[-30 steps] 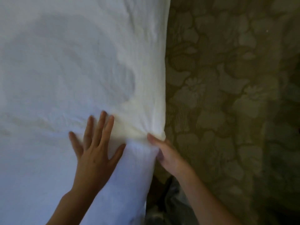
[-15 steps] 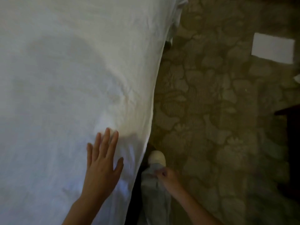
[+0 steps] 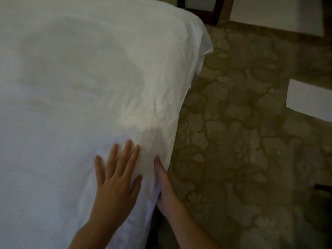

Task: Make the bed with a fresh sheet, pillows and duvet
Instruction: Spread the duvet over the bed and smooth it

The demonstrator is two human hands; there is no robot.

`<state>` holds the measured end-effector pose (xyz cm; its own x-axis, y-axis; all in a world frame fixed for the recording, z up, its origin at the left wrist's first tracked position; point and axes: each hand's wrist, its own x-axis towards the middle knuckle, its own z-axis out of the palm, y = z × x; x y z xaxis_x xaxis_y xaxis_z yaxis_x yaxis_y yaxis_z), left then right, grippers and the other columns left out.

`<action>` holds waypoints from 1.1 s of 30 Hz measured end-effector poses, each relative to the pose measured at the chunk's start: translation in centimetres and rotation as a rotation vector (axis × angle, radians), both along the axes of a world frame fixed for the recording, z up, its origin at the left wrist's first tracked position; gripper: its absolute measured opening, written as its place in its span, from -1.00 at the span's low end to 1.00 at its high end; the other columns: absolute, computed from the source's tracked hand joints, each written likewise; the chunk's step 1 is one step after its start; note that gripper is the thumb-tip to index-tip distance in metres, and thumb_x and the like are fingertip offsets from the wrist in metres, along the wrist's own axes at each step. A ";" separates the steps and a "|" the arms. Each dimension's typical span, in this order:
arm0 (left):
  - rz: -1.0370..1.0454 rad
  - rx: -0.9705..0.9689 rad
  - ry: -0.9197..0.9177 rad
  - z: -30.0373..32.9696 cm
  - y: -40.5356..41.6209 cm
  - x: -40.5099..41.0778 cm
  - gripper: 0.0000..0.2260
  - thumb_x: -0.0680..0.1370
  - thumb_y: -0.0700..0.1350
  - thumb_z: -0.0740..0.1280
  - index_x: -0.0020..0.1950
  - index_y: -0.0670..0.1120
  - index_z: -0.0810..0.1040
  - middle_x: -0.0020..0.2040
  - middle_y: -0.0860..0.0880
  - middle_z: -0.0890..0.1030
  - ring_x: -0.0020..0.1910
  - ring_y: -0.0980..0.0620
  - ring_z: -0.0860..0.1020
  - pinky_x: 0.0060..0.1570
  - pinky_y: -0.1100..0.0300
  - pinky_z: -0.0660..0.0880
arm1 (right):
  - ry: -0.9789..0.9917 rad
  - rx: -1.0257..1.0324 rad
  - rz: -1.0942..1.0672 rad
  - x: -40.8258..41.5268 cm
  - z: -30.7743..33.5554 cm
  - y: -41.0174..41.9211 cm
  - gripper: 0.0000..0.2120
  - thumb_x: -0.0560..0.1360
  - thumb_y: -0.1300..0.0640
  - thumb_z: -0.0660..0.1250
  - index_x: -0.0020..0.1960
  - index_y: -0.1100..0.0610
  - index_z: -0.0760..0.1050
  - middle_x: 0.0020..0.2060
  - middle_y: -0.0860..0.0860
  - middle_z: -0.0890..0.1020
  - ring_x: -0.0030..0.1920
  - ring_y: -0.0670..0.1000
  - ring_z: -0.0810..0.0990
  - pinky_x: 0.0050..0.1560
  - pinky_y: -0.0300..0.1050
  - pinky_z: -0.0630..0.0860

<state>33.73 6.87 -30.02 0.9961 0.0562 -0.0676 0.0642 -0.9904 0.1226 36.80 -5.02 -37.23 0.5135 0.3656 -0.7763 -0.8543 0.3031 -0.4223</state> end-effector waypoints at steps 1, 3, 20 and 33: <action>-0.006 0.001 0.006 0.0 -0.1 1.2 -0.42 0.52 0.06 0.09 0.55 -0.02 0.16 0.56 -0.02 0.15 0.53 -0.11 0.04 0.41 -0.18 -0.12 | -0.005 -0.004 0.032 1.4 -0.1 -0.3 -0.55 0.39 -0.27 0.33 0.21 -0.11 0.45 0.03 -0.06 0.62 -0.02 -0.12 0.60 -0.01 -0.19 0.54; -0.008 -0.002 0.030 0.3 -0.4 3.6 -0.42 0.53 0.07 0.08 0.55 -0.02 0.15 0.56 -0.02 0.14 0.54 -0.10 0.03 0.43 -0.16 -0.14 | 0.023 -0.038 0.053 3.9 -0.1 -1.2 -0.58 0.37 -0.26 0.36 0.15 -0.10 0.45 0.04 -0.04 0.60 -0.02 -0.09 0.57 -0.01 -0.17 0.52; 0.188 -0.040 0.079 0.8 -4.8 32.9 -0.45 0.56 0.05 0.06 0.55 -0.03 0.15 0.56 -0.04 0.13 0.53 -0.12 0.00 0.45 -0.08 -0.17 | 0.130 0.054 -0.142 42.4 2.6 -4.4 -0.69 0.48 -0.10 0.34 0.12 0.06 0.57 -0.11 0.01 0.72 -0.08 0.02 0.69 -0.11 -0.09 0.58; 0.450 -0.154 0.101 0.6 -8.1 44.6 -0.44 0.57 0.07 0.02 0.56 -0.06 0.12 0.56 -0.03 0.10 0.54 -0.12 -0.01 0.46 -0.15 -0.10 | 0.202 -0.672 0.084 51.8 -1.6 -19.0 -0.67 0.61 0.08 0.20 0.27 0.26 0.47 0.23 0.18 0.54 -0.03 0.09 0.54 -0.07 -0.17 0.48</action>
<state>78.36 -1.26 -29.40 0.8632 0.4618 -0.2040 0.5012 -0.8322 0.2370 88.62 -24.01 -38.79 0.3264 -0.1941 -0.9251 -0.9448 -0.0380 -0.3254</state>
